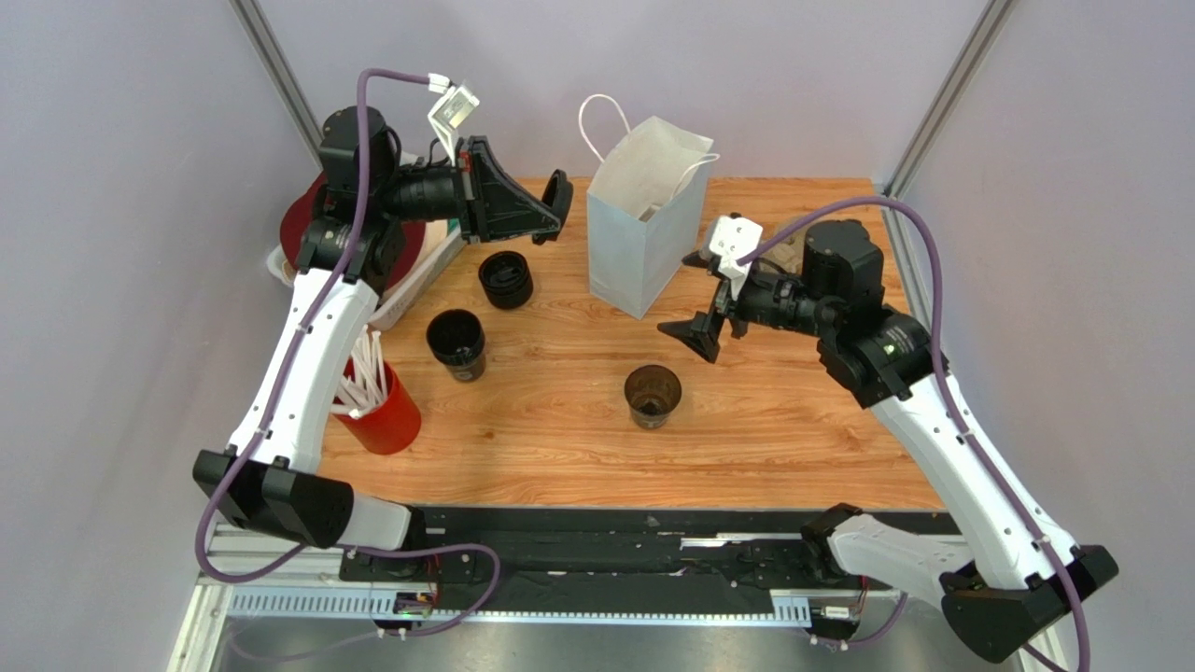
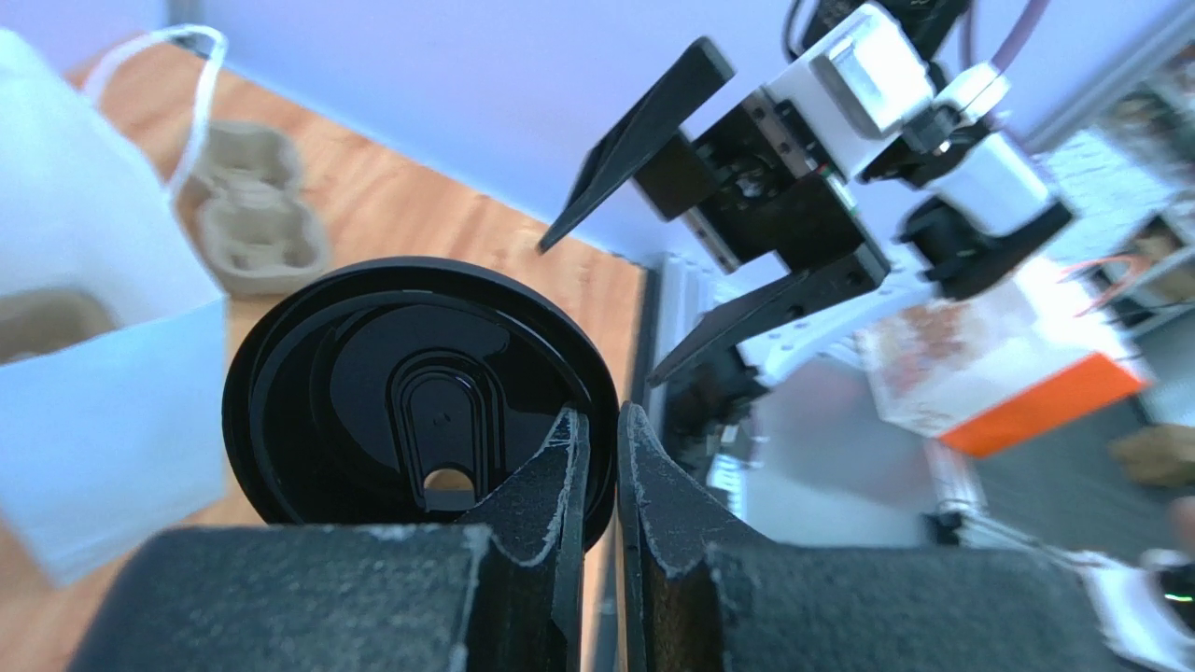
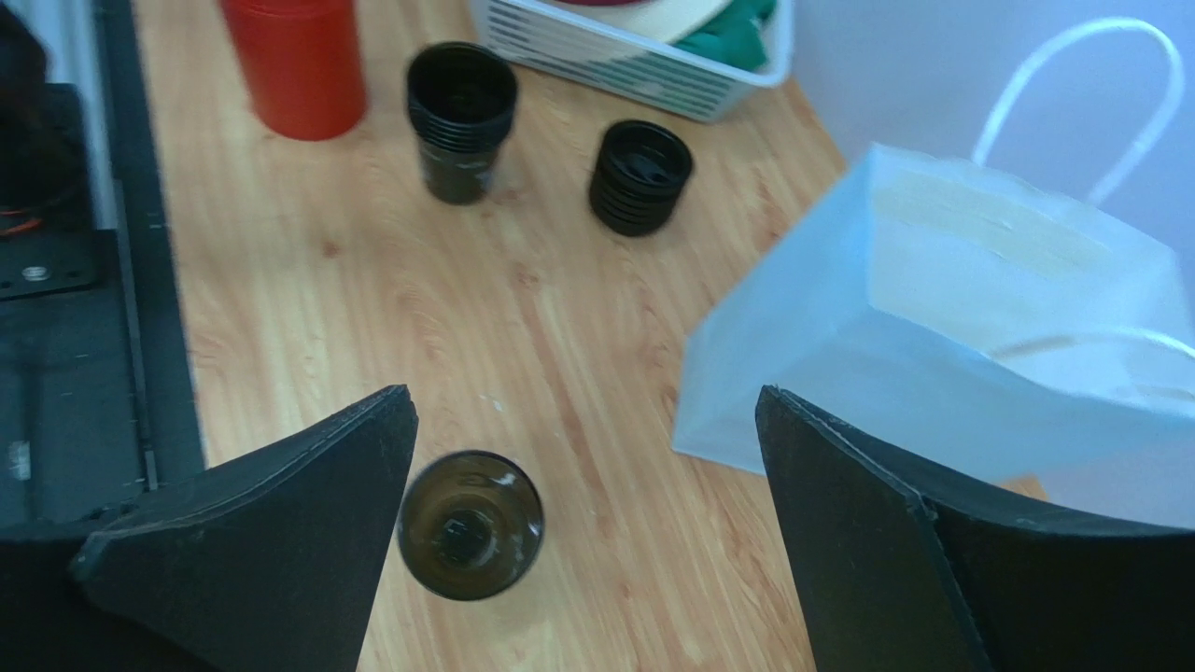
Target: Pack the takeout coffee
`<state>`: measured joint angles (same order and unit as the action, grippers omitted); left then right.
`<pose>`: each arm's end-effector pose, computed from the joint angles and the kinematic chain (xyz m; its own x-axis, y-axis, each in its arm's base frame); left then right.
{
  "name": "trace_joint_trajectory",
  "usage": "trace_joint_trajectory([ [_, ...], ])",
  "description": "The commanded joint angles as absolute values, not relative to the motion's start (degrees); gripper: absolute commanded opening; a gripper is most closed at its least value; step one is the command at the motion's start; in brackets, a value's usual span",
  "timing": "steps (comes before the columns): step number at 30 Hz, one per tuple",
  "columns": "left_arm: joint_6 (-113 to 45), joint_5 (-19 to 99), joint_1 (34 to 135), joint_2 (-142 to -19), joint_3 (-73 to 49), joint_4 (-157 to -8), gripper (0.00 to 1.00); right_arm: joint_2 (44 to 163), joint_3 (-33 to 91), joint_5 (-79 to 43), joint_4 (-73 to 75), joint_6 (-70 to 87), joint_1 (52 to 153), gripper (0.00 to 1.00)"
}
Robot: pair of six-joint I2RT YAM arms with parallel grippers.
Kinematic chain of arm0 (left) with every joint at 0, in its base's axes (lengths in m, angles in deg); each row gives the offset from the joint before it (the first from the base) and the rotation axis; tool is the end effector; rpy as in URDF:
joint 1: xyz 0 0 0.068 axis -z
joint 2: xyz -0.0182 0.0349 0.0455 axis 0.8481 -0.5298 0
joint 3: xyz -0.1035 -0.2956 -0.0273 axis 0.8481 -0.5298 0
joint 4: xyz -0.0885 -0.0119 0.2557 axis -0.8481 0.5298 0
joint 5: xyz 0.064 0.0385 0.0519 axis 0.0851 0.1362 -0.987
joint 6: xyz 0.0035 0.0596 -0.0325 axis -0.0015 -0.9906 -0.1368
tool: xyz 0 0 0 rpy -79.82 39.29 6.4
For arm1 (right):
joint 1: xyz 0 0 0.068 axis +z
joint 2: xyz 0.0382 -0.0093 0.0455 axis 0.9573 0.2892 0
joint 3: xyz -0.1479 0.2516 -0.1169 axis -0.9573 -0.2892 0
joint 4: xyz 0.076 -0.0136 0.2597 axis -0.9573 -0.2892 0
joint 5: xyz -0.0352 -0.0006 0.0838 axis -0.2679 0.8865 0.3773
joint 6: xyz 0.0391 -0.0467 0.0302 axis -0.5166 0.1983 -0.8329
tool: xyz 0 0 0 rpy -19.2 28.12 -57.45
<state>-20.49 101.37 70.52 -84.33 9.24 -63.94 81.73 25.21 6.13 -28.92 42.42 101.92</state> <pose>0.2699 -0.1124 0.5327 -0.4466 -0.0498 -0.8934 0.8847 0.1245 -0.4492 0.1737 0.1283 0.4551 0.1500 -0.3564 -0.9222 -0.8787 0.3795 -0.2896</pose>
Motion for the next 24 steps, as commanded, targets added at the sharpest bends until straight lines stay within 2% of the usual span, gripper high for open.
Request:
trace_joint_trajectory([
  [1, -1.82, 109.26, 70.05, -86.41, 10.01, -82.66, 0.1, 84.96, 33.27, 17.67, -28.19, 42.23, 103.85, 0.99],
  [5, 6.02, 112.33, 70.05, -86.59, 5.27, -93.43, 0.09, 89.45, 41.62, 16.62, -31.7, 42.22, 104.48, 0.99],
  [12, 4.53, 123.93, 70.57, -86.41, 3.5, -91.08, 0.08, 94.46, 54.46, 21.89, -47.16, 52.83, 103.95, 0.99],
  [17, 4.89, 131.58, 72.24, -86.06, -1.14, -90.72, 0.08, 96.84, 57.2, 21.98, -54.29, 62.43, 104.47, 0.99],
  [24, 4.97, 132.65, 76.37, -83.51, -6.42, -90.89, 0.08, 100.17, 55.44, 16.54, -51.93, 66.57, 108.25, 0.99],
])
